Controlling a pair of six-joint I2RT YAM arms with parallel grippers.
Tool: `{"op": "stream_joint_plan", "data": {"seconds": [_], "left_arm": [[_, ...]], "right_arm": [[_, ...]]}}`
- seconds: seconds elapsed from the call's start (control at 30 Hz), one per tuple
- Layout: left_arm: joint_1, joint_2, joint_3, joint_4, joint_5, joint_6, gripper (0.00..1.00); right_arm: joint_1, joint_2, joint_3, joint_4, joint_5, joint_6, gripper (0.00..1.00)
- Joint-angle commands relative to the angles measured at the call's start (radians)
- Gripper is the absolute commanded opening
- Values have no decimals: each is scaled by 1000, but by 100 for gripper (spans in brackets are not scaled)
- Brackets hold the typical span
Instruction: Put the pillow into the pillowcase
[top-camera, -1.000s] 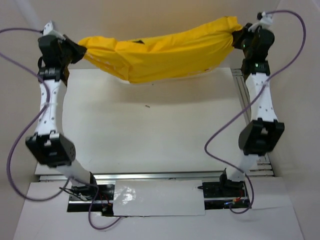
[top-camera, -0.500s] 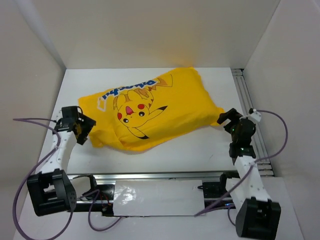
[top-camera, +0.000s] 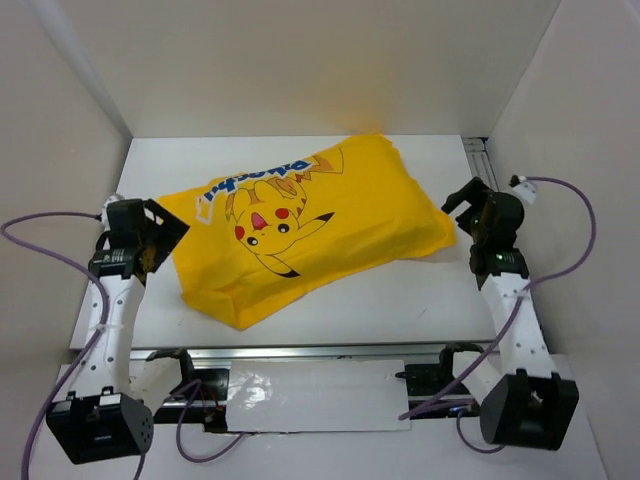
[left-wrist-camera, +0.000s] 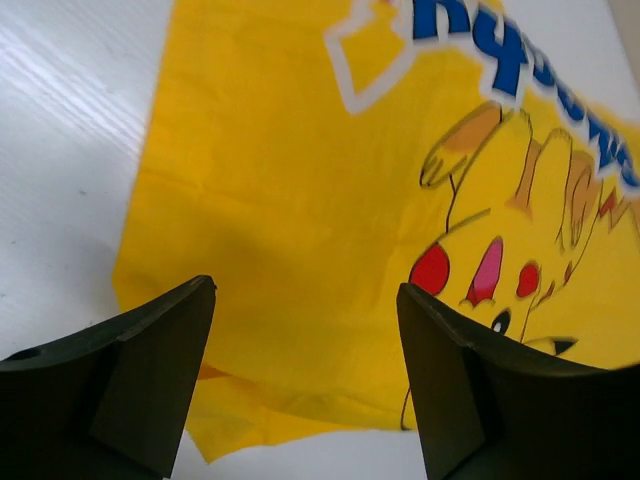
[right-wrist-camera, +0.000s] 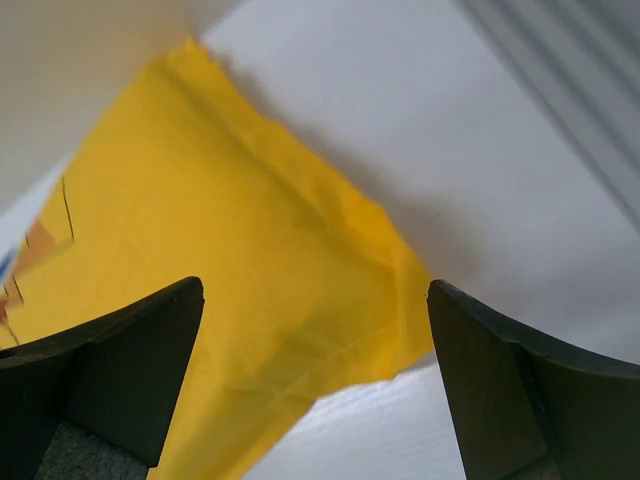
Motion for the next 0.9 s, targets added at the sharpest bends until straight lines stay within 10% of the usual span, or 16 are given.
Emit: {"op": "stream_joint_plan", "data": {"seconds": [0.0, 0.33, 0.87], "left_arm": [[-83, 50, -23, 73, 131, 107, 83], [-382, 205, -115, -116, 69, 22, 55], [-534, -122, -155, -587, -69, -506, 44]], "right_arm": [[78, 100, 61, -44, -142, -72, 100], [251, 337, 136, -122, 86, -55, 100], [97, 422, 153, -144, 70, 46, 100]]}}
